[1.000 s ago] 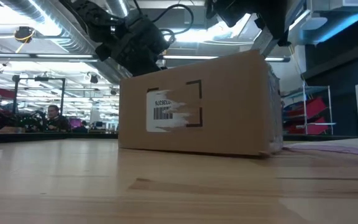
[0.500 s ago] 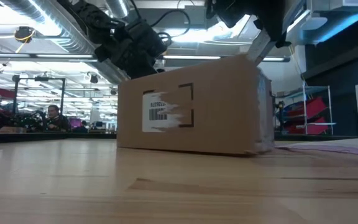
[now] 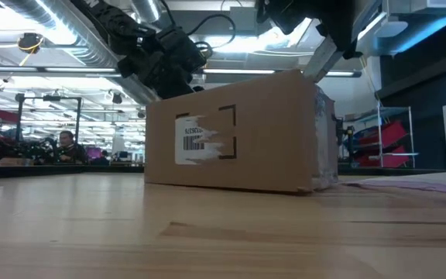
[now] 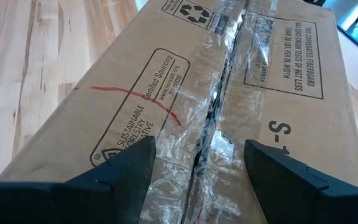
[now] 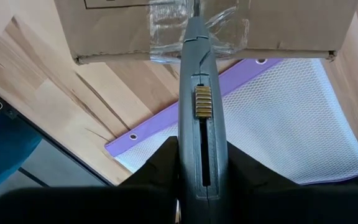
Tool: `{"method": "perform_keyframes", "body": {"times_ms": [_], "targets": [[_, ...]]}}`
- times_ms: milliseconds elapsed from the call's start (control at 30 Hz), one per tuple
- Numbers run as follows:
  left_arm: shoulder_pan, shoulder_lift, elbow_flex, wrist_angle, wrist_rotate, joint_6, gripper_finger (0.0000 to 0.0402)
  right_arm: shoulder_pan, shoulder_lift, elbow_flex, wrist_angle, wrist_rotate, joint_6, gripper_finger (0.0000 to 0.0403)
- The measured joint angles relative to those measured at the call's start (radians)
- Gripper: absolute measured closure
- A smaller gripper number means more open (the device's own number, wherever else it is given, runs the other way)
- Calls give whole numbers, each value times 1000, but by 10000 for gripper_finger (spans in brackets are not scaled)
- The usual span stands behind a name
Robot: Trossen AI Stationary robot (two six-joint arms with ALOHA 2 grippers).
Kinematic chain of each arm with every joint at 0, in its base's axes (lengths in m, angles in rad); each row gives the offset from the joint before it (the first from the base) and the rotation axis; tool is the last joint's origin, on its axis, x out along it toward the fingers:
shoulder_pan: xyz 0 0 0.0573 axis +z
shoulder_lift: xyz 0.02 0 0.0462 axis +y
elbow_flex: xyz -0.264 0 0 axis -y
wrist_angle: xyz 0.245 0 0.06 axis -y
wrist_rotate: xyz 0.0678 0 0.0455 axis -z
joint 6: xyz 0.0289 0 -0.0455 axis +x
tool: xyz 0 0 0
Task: Unpack boxes
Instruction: Open the cardboard box using the cutter
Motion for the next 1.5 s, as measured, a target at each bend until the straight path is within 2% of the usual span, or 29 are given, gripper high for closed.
{"method": "perform_keyframes", "body": {"times_ms": [1500], "targets": [[64, -2, 1, -30, 18, 39, 165, 0, -1, 0, -3, -29, 6, 341]]}}
